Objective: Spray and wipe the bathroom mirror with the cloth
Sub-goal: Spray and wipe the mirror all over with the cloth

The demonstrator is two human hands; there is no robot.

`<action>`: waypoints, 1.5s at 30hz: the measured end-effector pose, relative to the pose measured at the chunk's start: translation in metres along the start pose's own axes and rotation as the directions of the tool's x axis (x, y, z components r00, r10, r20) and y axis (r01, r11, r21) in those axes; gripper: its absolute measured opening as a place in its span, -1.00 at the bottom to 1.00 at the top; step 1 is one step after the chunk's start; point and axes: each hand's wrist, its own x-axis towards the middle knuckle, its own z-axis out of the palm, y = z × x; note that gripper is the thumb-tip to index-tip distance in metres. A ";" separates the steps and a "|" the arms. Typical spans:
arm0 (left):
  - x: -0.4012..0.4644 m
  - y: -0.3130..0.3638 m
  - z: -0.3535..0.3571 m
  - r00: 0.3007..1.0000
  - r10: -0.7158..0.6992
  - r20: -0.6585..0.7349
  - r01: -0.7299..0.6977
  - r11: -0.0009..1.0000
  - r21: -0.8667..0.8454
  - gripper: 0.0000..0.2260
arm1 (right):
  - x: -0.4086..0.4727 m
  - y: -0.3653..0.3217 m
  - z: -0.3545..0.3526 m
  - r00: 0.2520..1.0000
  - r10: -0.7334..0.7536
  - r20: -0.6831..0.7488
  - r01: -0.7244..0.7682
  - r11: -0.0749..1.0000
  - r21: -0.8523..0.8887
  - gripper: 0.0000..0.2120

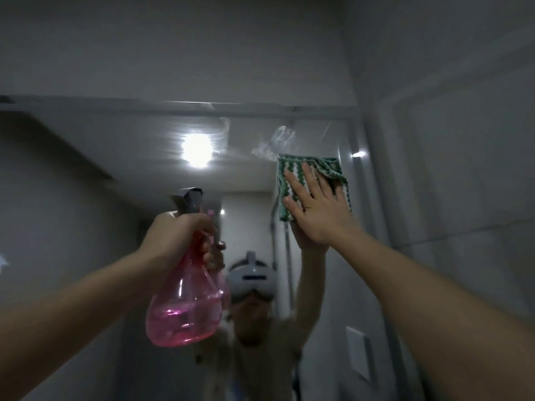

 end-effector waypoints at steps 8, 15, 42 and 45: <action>-0.004 -0.022 0.034 0.999 -0.018 0.036 0.019 1.000 -0.015 -0.88 | -0.029 0.054 0.005 0.994 0.094 -0.061 -0.091 0.995 0.047 -0.48; 0.001 -0.017 0.030 0.998 -0.022 0.058 0.022 1.000 0.003 -0.86 | -0.018 0.045 0.002 0.985 0.173 -0.020 -0.171 0.980 0.099 -0.46; 0.023 0.004 -0.117 0.984 0.051 -0.170 -0.020 0.984 0.178 -0.87 | 0.073 -0.183 0.011 0.956 -0.285 -0.062 0.287 0.958 0.014 -0.48; 0.027 0.002 -0.088 0.988 0.075 -0.132 -0.053 0.986 0.160 -0.87 | 0.081 -0.156 0.004 0.959 -0.272 -0.083 0.271 0.962 -0.020 -0.49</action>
